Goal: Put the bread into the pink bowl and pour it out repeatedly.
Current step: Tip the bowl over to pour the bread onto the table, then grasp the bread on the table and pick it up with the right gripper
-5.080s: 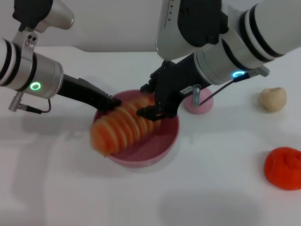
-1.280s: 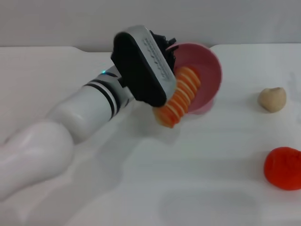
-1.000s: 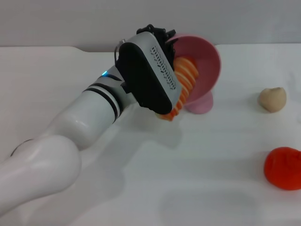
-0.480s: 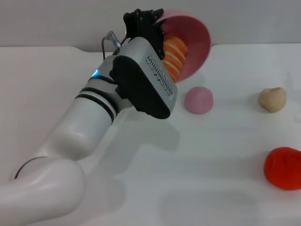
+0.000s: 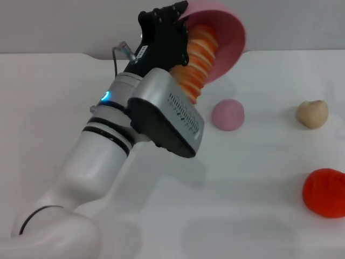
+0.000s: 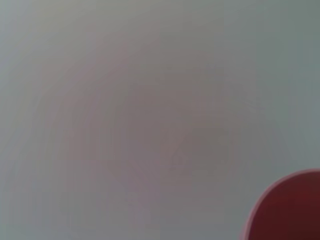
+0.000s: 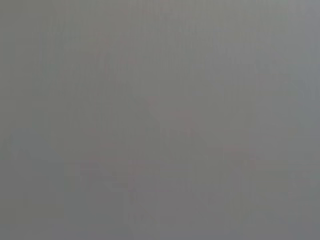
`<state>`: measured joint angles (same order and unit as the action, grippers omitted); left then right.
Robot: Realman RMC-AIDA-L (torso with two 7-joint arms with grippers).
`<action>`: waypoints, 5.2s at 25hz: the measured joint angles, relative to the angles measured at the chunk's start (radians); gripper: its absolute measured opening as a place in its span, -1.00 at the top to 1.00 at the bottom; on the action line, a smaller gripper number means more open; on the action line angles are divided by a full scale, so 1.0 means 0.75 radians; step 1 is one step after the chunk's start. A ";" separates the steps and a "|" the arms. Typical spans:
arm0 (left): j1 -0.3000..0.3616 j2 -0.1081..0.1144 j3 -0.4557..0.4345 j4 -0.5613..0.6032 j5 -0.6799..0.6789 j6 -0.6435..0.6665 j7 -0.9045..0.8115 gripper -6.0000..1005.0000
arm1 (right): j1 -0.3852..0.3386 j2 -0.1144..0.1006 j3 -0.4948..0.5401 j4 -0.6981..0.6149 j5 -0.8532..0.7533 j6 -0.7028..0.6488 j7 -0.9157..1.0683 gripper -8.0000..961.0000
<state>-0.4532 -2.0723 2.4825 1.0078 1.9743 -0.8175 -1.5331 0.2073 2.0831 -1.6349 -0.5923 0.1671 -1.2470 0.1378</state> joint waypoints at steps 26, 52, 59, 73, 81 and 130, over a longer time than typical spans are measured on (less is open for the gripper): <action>0.024 0.001 0.079 -0.111 0.146 -0.411 -0.360 0.89 | 0.020 -0.002 0.002 0.004 0.000 0.000 0.002 -0.06; -0.005 0.015 -0.451 0.089 0.136 0.667 -0.713 0.89 | 0.035 -0.003 0.000 0.032 0.000 0.013 0.003 -0.07; -0.106 0.014 -0.848 0.110 0.124 1.341 -0.838 0.89 | 0.057 -0.006 0.003 0.046 0.000 0.089 0.075 -0.07; -0.354 0.082 -1.817 0.009 0.110 2.622 -0.842 0.89 | 0.171 -0.047 0.003 -0.008 -0.046 0.587 0.264 -0.07; -0.283 0.135 -1.992 0.006 0.110 2.809 -0.863 0.89 | 0.321 -0.137 -0.020 -0.112 -0.679 0.977 0.955 -0.07; -0.112 0.084 -1.997 0.025 0.094 2.905 -0.776 0.89 | 0.999 0.005 -0.150 -0.267 -2.925 -0.029 2.667 -0.29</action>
<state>-0.5371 -2.0092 0.9845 1.0265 2.0449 1.3615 -2.1154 0.9562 2.0865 -1.7477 -0.7922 -2.0265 -1.2686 2.1383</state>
